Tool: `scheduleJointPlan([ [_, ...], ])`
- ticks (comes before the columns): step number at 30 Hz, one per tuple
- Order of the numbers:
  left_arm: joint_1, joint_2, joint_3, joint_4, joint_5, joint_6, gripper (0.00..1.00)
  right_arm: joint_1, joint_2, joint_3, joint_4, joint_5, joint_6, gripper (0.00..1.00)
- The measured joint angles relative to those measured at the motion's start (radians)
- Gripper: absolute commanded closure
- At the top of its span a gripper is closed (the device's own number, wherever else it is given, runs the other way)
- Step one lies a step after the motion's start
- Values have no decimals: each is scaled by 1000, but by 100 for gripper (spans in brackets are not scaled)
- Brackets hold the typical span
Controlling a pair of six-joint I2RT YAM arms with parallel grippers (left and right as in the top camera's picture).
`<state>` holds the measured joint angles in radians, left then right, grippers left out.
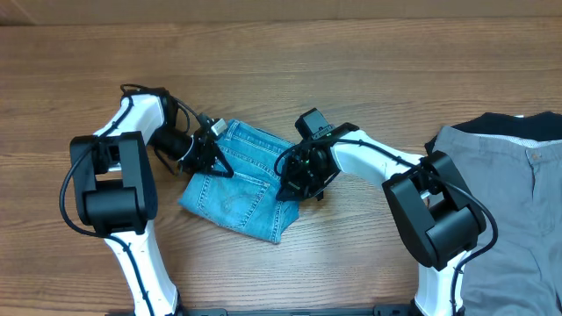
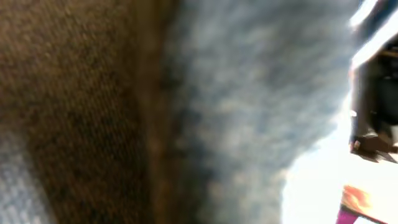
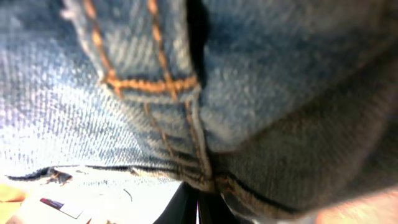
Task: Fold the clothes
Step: 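Grasp the jeans bundle with the left gripper and drag it to the upper-left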
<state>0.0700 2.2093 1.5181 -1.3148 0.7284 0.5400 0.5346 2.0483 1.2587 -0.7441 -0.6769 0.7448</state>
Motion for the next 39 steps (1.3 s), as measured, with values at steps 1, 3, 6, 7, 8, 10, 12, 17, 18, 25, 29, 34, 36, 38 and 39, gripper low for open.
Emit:
scheduleJointPlan([
  [1,-1,4,29,-29,0,3,96,-3,-2,2,-8,3,-8,94],
  [3,3,7,98,-86,-13,11,96,-19,-34,3,-46,42,-36,94],
  [6,29,7,221,-140,-26,14,96,-63,-100,3,-80,108,-65,93],
  [7,42,7,262,-146,-27,14,96,-71,-118,3,-87,119,-68,93],
  [8,58,7,306,-154,-29,14,96,-87,-156,3,-93,139,-77,93],
  [10,86,7,373,-159,-32,14,96,-103,-200,3,-97,157,-86,93],
  [12,121,7,436,-158,-34,14,96,-110,-243,3,-103,171,-93,93],
  [17,220,7,518,-85,-21,-18,96,-108,-272,3,-106,184,-101,93],
  [18,238,7,520,-56,-11,-30,96,-108,-272,3,-106,186,-101,93],
  [25,375,7,522,244,19,-248,96,-108,-272,3,-114,188,-105,93],
  [29,424,23,524,344,12,-356,96,-108,-272,3,-131,194,-105,93],
  [34,471,105,531,383,17,-409,96,-109,-272,3,-136,198,-106,93],
  [36,488,153,531,398,17,-415,96,-108,-272,3,-137,199,-106,93],
  [38,501,195,531,410,16,-423,96,-108,-272,3,-137,200,-106,93],
  [39,507,213,531,418,16,-427,94,-108,-272,3,-138,201,-106,93],
])
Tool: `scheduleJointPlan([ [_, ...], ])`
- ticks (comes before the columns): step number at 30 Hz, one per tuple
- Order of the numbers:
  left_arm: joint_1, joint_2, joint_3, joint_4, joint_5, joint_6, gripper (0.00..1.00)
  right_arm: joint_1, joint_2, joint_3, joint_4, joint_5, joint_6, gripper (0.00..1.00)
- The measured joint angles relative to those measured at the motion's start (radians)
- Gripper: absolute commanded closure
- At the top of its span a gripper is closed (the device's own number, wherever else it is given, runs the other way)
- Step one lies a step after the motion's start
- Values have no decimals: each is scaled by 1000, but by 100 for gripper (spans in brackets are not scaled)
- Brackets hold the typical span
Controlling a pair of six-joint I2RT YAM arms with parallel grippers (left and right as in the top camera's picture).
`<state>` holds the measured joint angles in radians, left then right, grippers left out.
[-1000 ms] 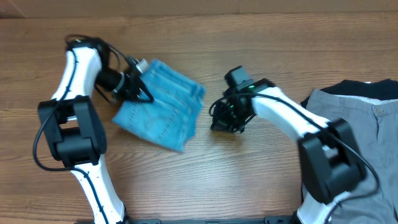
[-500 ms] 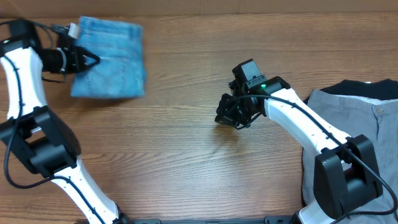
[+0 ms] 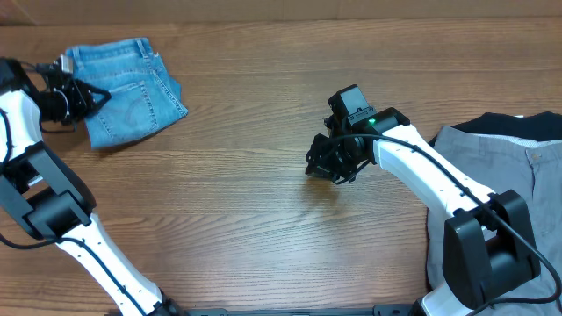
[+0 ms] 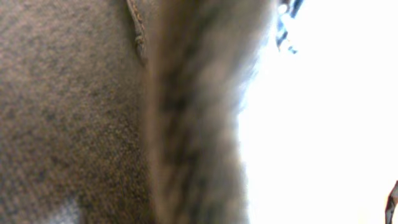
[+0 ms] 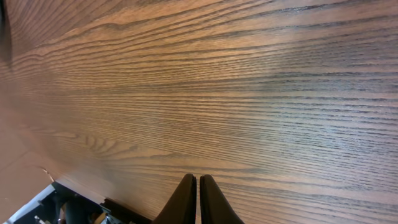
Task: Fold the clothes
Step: 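Grasp the jeans bundle with the left gripper and drag it to the upper-left, then press and flatten the jeans bundle at the upper-left with the left gripper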
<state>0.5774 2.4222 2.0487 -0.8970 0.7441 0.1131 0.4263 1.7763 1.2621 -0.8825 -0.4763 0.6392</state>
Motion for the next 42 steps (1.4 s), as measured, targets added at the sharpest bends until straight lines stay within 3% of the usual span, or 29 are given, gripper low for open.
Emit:
scheduleJointPlan([
  [1,6,13,0,4,-1,-3,76,0,0,0,-2,2,0,93],
  [2,11,20,0,6,-4,-3,30,0,0,0,-4,3,0,93],
  [3,16,26,0,8,-9,-6,0,0,0,0,-9,4,0,92],
  [7,32,27,33,-27,-62,-6,0,0,0,0,-17,5,1,90],
  [15,124,24,412,-401,-114,1,0,0,0,0,-27,6,16,90],
  [16,131,24,452,-447,-109,2,1,0,0,0,-27,6,16,90],
  [21,121,17,518,-610,-55,18,67,0,0,0,-27,6,15,90],
  [23,103,17,514,-673,-52,42,73,0,0,0,-27,6,16,90],
  [26,60,17,496,-708,-84,60,92,0,0,0,-27,6,16,90],
  [29,16,17,444,-671,-178,36,96,0,0,0,-27,6,16,90],
  [35,-61,16,261,-446,-409,-84,96,0,0,0,-27,6,16,90],
  [42,-83,15,21,-311,-483,-134,96,0,0,0,-24,6,16,90],
])
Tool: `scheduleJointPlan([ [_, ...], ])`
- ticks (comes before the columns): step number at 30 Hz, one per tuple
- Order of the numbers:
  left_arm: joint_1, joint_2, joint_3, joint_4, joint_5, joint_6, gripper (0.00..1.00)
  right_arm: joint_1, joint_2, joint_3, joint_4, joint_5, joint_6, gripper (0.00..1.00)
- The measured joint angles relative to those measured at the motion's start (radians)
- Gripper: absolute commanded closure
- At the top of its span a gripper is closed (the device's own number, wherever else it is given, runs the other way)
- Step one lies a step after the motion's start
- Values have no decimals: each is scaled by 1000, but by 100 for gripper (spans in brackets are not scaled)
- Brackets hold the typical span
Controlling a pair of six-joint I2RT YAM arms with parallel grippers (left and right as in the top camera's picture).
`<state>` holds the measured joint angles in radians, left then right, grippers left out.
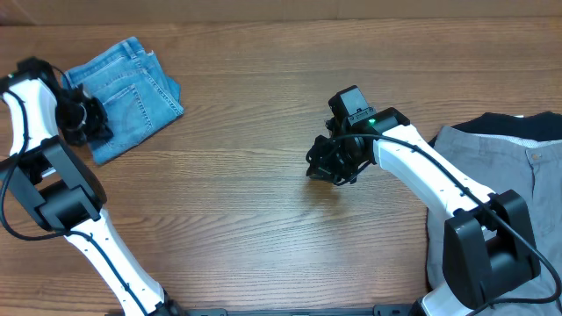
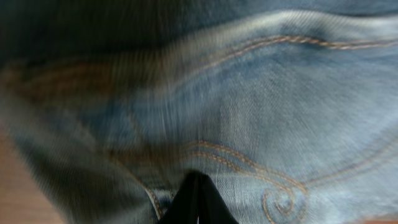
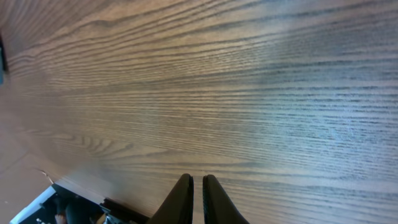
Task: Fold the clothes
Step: 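Press and flatten the jeans bundle at the upper-left with the left gripper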
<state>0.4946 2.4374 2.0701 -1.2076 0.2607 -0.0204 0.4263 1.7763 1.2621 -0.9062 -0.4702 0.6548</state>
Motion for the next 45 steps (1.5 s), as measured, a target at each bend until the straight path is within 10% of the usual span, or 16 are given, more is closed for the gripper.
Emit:
scheduleJointPlan([
  [16,-192,-120,-291,234,268,-167,96,0,0,0,15,3,0,89],
  [21,-217,-145,-276,225,231,-172,70,0,0,0,15,3,0,89],
  [24,-207,-203,-269,239,139,-186,96,0,0,0,15,3,0,88],
  [45,-147,-132,-223,241,-240,-187,96,0,0,0,4,3,0,89],
])
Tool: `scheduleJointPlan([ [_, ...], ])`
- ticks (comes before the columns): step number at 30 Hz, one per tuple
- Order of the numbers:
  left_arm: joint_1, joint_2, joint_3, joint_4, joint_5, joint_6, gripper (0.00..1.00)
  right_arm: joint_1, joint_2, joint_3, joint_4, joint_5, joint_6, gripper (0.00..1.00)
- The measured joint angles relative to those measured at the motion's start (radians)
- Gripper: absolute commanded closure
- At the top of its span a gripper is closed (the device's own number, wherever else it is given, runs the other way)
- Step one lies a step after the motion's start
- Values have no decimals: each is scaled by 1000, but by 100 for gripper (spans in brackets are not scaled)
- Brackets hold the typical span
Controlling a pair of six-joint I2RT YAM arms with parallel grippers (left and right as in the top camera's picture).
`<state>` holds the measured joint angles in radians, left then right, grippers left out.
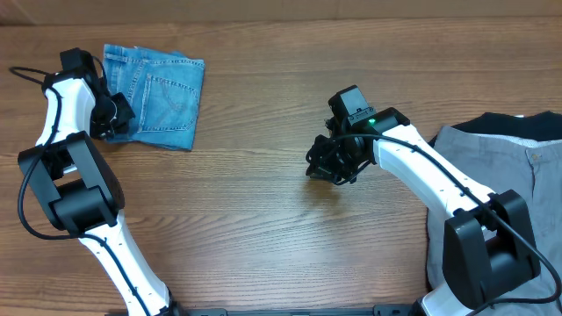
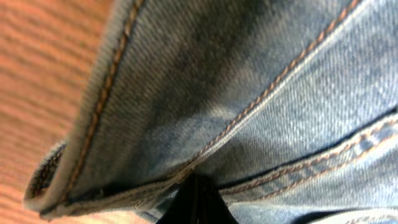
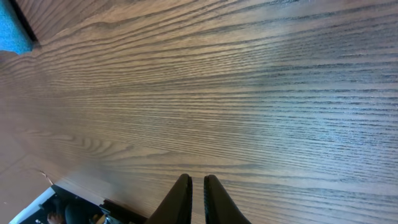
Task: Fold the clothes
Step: 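Press and flatten the jeans bundle at the upper-left with the left gripper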
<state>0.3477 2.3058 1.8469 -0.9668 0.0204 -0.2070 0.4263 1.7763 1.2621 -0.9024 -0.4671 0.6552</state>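
Note:
Small folded blue jeans [image 1: 162, 92] lie at the table's far left. My left gripper [image 1: 112, 117] sits at their left edge. In the left wrist view denim [image 2: 249, 93] fills the frame, and the left gripper [image 2: 196, 200] is shut on a stitched hem. My right gripper [image 1: 327, 167] hovers over bare wood near the table's middle. In the right wrist view the right gripper [image 3: 198, 193] shows a narrow gap with nothing in it.
Grey trousers [image 1: 500, 202] lie spread at the right edge, on top of a dark garment [image 1: 518, 123] that shows behind them. The wooden table [image 1: 263, 228] runs between the two arms.
The folded jeans have turned and now lie squarer, a little further right. My left gripper has shifted right with them. The gap between the right gripper's fingers is slightly wider.
Both grippers were at the folded jeans in the table's middle. Then the jeans were at the far left with my left gripper on them, and my right gripper stood shut over bare wood. Later the right fingers parted slightly, and now the jeans lie straightened.

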Motion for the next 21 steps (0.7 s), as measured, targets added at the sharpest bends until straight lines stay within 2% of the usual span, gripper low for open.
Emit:
scheduleJointPlan([
  [2,0,-2,11,-55,-1,0,90,0,0,0,1,0,0,89],
  [4,0,-12,12,-85,9,2,80,0,0,0,1,0,0,89],
  [7,1,-54,12,-101,81,28,64,0,0,0,3,0,0,89],
  [8,-1,-72,12,-101,106,36,53,0,0,0,2,0,0,89],
  [9,-5,-93,12,-98,126,46,49,0,0,0,3,0,0,89],
  [10,-12,-117,13,-95,141,53,49,0,0,0,2,0,0,89],
  [11,-22,-137,13,-88,148,60,54,0,0,0,3,0,0,89],
  [13,-45,-160,21,-76,151,71,72,0,0,0,3,0,0,89],
  [14,-58,-161,26,-63,150,75,87,0,0,0,2,0,-1,89],
  [15,-69,-161,28,-47,145,77,96,0,0,0,2,0,0,89],
  [21,-92,-55,28,63,76,42,96,0,0,0,7,0,0,89],
])
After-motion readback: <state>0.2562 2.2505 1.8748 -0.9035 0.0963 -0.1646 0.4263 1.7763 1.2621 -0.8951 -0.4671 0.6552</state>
